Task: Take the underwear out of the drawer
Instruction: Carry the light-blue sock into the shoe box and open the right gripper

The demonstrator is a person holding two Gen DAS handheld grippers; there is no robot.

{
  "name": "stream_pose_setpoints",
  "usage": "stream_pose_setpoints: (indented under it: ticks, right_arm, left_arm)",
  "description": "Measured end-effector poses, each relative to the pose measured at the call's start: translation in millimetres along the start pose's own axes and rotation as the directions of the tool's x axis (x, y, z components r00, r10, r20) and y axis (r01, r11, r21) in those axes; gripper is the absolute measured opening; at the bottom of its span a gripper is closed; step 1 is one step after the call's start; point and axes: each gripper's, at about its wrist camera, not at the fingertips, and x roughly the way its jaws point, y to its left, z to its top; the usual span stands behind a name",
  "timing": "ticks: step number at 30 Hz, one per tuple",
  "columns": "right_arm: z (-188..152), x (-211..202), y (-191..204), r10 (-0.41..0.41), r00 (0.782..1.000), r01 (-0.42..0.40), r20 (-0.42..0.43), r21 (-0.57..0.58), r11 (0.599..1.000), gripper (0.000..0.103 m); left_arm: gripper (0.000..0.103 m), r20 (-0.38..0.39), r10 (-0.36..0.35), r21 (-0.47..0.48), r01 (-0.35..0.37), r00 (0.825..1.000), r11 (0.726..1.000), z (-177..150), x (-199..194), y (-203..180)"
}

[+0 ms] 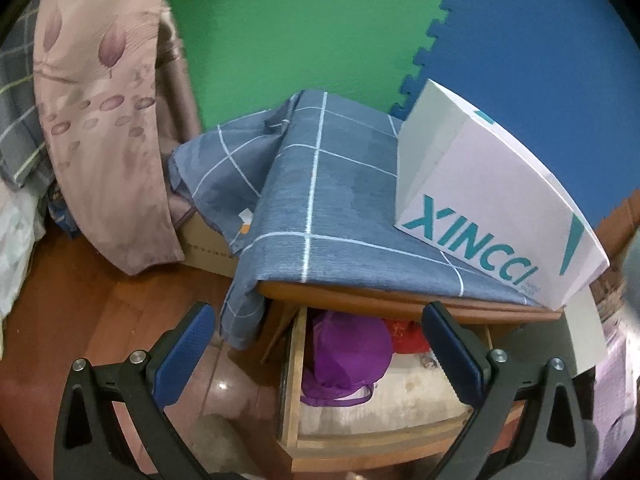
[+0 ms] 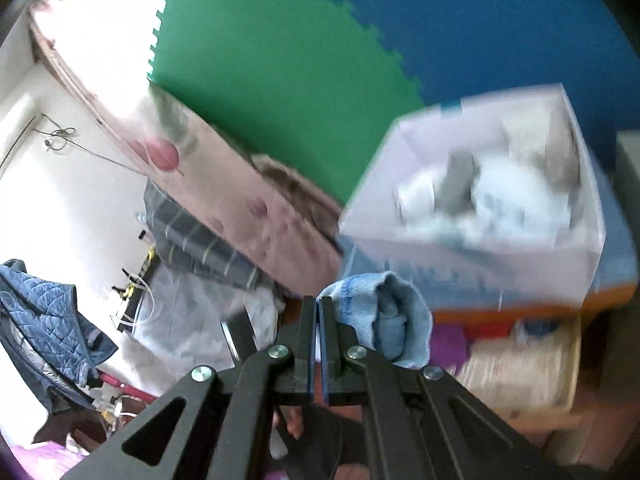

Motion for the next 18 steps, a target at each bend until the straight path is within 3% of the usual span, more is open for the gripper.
stream_pose_setpoints:
  ticks: [9,18]
  right_arm:
    - [77.8,5.3,-8.2,-0.046,0.993,0.046,0.11,0.007,0.999,0.001]
    - [110.3,53.4,-48.3,-0.112,0.99,0.103,0.089,0.096,0.99,0.001]
  left_arm:
    - [0.102,0.006,0.019,0.186,-0.02,1.0,0.982,-9.3,1.2,-36.6]
    - [0.102,-0.015,0.055,0.254,-0.049,0.998,0.966,-13.1,7.2,-47.7]
